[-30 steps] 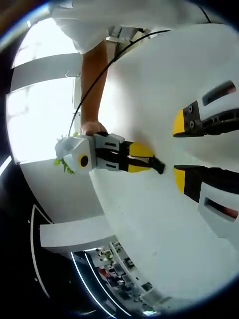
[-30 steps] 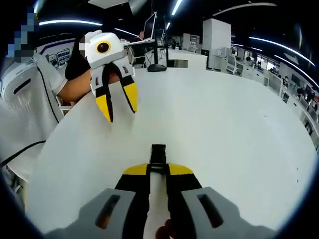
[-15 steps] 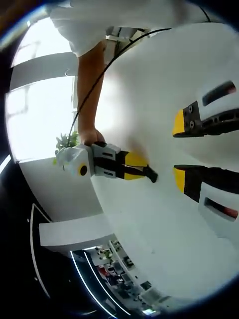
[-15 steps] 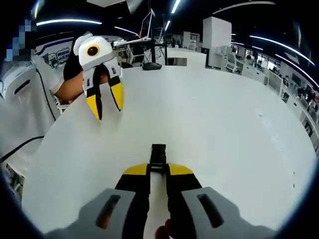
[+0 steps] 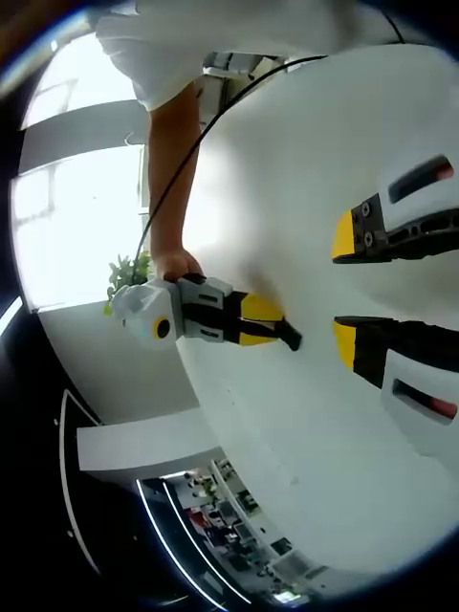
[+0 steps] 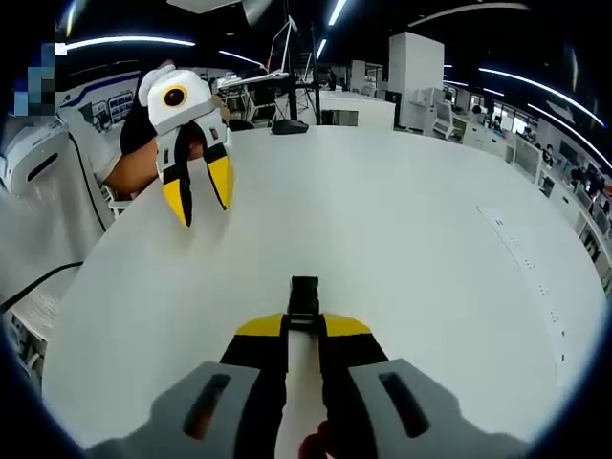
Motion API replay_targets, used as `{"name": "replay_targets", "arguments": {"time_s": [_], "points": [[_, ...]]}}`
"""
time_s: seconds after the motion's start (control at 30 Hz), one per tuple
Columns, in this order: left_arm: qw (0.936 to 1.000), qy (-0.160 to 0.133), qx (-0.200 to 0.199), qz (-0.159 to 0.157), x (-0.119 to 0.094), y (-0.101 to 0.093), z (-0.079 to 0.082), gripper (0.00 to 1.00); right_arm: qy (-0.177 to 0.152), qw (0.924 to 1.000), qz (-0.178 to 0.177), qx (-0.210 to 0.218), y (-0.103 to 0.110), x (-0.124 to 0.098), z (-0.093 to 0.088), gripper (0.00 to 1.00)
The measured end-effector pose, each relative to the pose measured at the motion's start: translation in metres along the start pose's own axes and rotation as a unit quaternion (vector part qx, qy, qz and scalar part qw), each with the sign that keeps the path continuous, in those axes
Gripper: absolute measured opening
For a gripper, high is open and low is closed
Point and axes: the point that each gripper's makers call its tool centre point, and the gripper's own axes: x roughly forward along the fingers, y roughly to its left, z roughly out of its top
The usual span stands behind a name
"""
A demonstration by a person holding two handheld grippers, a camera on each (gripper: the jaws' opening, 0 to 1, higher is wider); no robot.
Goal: Snap the two parts of the plastic buckle together until the buckle closes and remains connected.
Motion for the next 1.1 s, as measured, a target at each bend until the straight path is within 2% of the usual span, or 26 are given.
{"name": "replay_targets", "arguments": {"time_s": [0.23, 0.53, 0.73, 0.93, 1.1], "points": [[0.9999, -0.006, -0.006, 0.006, -0.002, 0.003, 0.002, 0.21, 0.003, 1.0000, 0.002, 0.000, 0.003, 0.001, 0.002, 0.12], [0.9997, -0.003, -0.015, 0.019, -0.004, 0.007, -0.002, 0.22, 0.004, 1.0000, -0.003, 0.007, 0.000, 0.001, 0.003, 0.18], [0.9996, -0.003, -0.017, 0.023, -0.005, 0.007, -0.002, 0.22, -0.007, 0.9998, -0.010, 0.013, 0.000, -0.001, 0.006, 0.23], [0.9995, -0.006, -0.019, 0.025, -0.005, 0.008, 0.000, 0.22, -0.016, 0.9995, -0.019, 0.020, 0.003, -0.005, 0.009, 0.23], [0.9989, -0.009, -0.027, 0.039, -0.005, 0.012, 0.001, 0.22, -0.030, 0.9979, -0.042, 0.039, 0.011, -0.013, 0.013, 0.23]]}}
